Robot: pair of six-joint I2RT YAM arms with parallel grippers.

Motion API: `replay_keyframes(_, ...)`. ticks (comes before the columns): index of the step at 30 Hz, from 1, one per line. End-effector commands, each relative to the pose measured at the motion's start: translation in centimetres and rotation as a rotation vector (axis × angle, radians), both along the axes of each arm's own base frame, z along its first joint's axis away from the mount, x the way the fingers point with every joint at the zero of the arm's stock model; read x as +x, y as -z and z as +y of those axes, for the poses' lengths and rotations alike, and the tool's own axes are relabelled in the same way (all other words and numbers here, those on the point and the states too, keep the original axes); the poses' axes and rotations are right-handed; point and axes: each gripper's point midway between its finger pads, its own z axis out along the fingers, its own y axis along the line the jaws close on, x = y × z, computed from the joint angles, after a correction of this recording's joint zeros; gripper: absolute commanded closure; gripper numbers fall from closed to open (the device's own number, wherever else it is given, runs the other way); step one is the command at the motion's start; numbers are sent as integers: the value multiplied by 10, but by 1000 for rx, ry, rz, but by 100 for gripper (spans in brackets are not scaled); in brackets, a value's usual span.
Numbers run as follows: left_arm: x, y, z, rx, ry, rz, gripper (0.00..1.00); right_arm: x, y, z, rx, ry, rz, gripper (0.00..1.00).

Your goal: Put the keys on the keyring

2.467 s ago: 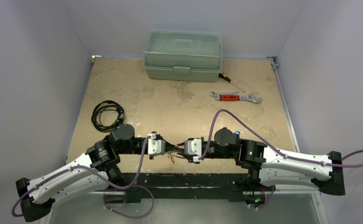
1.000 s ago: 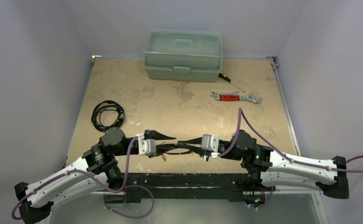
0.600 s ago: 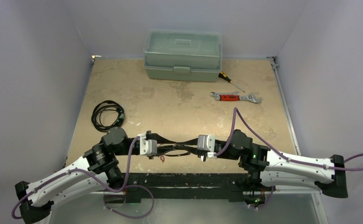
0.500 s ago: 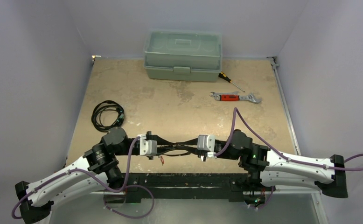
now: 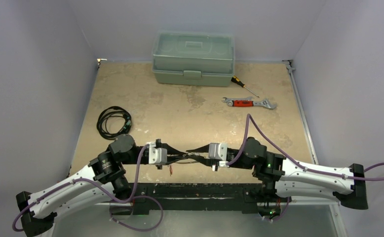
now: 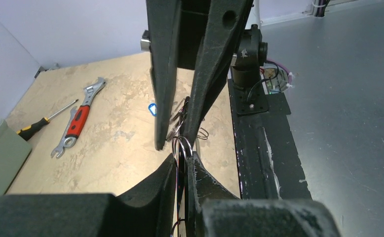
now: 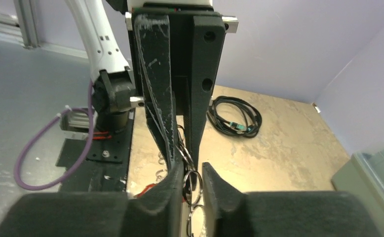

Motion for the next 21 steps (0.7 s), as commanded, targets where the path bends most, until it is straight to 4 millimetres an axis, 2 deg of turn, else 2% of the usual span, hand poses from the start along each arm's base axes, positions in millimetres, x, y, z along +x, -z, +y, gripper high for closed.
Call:
replay_keyframes(1, 5, -11, 0, -15, -24, -8, 100, -6, -26, -4, 81, -18, 13, 65)
replay_keyframes(3, 6, -9, -1, 2, -25, 4, 100, -6, -28, -9, 79, -9, 9, 53)
replay_keyframes(5, 8, -5, -2, 22, -32, 20, 100, -5, -29, -13, 69, -1, 5, 50)
replay_keyframes(12, 13, 5, -4, 73, -50, 52, 100, -3, -29, -21, 20, 24, 4, 46)
replay_keyframes(18, 14, 12, -8, 111, -49, 89, 100, 3, -7, -22, -98, 50, 8, 47)
replay_keyframes(21, 17, 18, -10, 141, -62, 118, 100, 16, -7, -26, -114, 128, 19, 47)
